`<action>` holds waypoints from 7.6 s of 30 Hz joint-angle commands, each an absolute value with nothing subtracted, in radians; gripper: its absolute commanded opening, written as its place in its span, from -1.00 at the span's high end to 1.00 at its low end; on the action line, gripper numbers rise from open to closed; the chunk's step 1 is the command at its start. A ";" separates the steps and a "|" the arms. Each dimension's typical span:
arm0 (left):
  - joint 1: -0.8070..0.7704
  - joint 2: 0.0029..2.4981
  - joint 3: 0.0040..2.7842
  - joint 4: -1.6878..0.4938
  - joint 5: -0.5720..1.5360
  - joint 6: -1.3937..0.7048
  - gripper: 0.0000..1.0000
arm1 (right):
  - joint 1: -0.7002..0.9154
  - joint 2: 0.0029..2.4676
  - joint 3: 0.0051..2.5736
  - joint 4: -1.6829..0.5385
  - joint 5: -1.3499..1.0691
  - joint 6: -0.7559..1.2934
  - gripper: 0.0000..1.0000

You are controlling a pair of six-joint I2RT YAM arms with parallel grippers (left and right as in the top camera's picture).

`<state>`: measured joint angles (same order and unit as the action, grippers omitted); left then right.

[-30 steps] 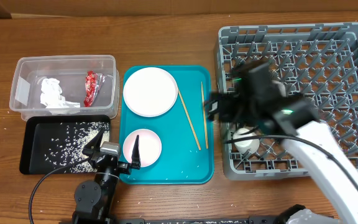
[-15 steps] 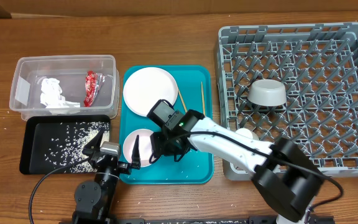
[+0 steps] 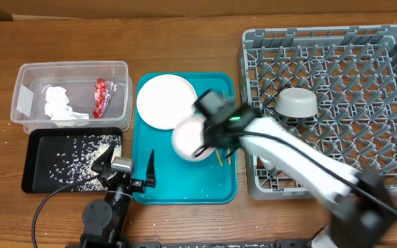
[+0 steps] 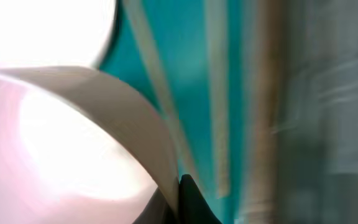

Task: Sort waste into correct bins and load items into the dishwasher
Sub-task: 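Grasp the pink-rimmed bowl on the teal tray with the right gripper, then place the pink-rimmed bowl in the rack beside the grey bowl, then reach the right gripper to the white plate and grasp its edge, then carry the white plate to the rack and stand it upright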

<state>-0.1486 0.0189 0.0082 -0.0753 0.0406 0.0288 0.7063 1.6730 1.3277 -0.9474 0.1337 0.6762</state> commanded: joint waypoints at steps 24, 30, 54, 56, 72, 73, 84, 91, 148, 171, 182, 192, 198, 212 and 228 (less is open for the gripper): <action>-0.144 0.014 0.006 -0.077 0.034 0.021 -1.00 | -0.073 1.766 1.344 -0.661 1.274 0.289 0.92; -0.144 0.014 0.006 -0.077 0.034 0.021 -1.00 | -0.027 1.816 1.342 -0.660 1.198 0.254 0.92; -0.144 0.014 0.006 -0.077 0.034 0.021 -1.00 | 0.228 1.800 1.348 -0.899 1.018 0.326 0.12; -0.144 0.014 0.006 -0.077 0.034 0.021 -1.00 | 0.266 1.768 1.372 -0.950 1.015 0.396 0.02; -0.144 0.014 0.006 -0.077 0.034 0.021 -1.00 | 0.628 1.686 1.435 -0.837 -0.212 0.513 -0.15; -0.144 0.014 0.006 -0.077 0.034 0.021 -1.00 | 0.640 1.705 1.433 -0.805 -0.211 0.547 -0.15; -0.144 0.014 0.006 -0.077 0.034 0.021 -1.00 | 0.651 1.945 1.433 -0.619 -0.185 0.833 0.06; -0.144 0.015 0.006 -0.077 0.034 0.021 -1.00 | 0.653 2.060 1.433 -0.517 -0.186 0.929 0.05; -0.144 0.015 0.006 -0.077 0.034 0.021 -1.00 | 0.236 1.590 1.460 -0.480 0.929 0.306 0.92; -0.144 0.015 0.006 -0.077 0.034 0.021 -1.00 | 0.236 1.846 1.461 -0.494 1.009 0.192 0.15; -0.144 0.015 0.006 -0.077 0.034 0.021 -1.00 | 0.426 1.702 1.461 -0.671 0.882 0.240 -0.10; -0.144 0.015 0.006 -0.077 0.034 0.021 -1.00 | 0.425 1.657 1.462 -0.778 0.539 0.412 -0.18; -0.144 0.015 0.006 -0.077 0.034 0.021 -1.00 | 0.051 1.662 1.474 -0.729 0.171 0.420 -0.18; -0.144 0.015 0.006 -0.077 0.034 0.021 -1.00 | -0.273 1.903 1.474 -0.666 -0.085 0.420 0.18; -0.144 0.015 0.006 -0.077 0.034 0.021 -1.00 | -0.282 1.670 1.475 -0.702 0.191 0.438 0.92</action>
